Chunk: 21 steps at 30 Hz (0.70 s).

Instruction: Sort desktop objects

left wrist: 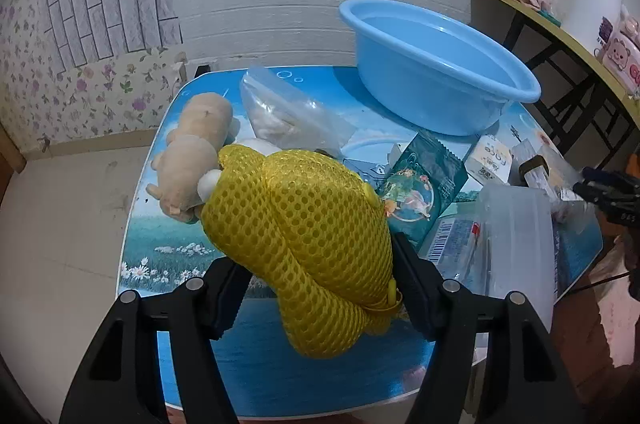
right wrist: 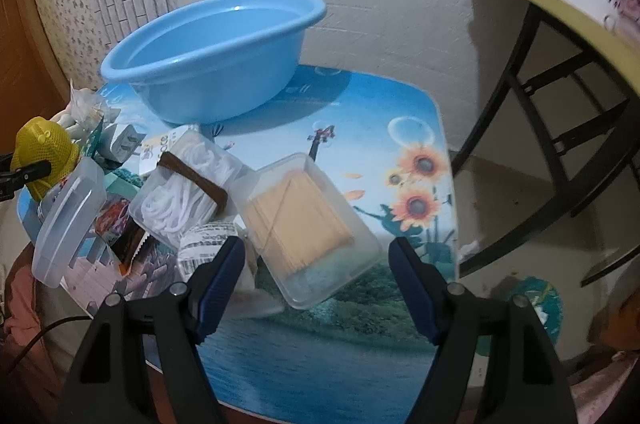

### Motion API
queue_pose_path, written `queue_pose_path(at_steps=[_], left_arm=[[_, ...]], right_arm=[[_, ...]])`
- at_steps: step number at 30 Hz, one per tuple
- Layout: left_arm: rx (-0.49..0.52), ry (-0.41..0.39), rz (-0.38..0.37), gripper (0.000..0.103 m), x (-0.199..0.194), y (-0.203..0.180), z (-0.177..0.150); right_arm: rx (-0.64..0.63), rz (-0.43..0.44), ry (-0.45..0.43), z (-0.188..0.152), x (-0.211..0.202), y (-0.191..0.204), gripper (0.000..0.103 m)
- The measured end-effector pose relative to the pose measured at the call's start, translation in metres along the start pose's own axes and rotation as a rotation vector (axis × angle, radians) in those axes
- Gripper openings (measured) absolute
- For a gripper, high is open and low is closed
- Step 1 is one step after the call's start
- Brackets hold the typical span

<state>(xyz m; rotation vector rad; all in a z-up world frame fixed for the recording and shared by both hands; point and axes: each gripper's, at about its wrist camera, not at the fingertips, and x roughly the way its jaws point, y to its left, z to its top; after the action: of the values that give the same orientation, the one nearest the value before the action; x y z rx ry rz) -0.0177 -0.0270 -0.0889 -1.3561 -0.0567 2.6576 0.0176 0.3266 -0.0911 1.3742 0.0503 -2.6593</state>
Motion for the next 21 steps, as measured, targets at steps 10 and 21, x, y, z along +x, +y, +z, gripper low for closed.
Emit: queue_pose_path(at_steps=[10,21], left_arm=[[-0.002,-0.026,0.009,0.067,-0.017,-0.001,0.003],[0.000,-0.101,0.015,0.067,-0.044,-0.001,0.021]], right_arm=[[-0.005,0.044,0.048,0.017,0.027,-0.005,0.074],[0.048,0.044,-0.018,0.016,0.004,-0.004,0.072]])
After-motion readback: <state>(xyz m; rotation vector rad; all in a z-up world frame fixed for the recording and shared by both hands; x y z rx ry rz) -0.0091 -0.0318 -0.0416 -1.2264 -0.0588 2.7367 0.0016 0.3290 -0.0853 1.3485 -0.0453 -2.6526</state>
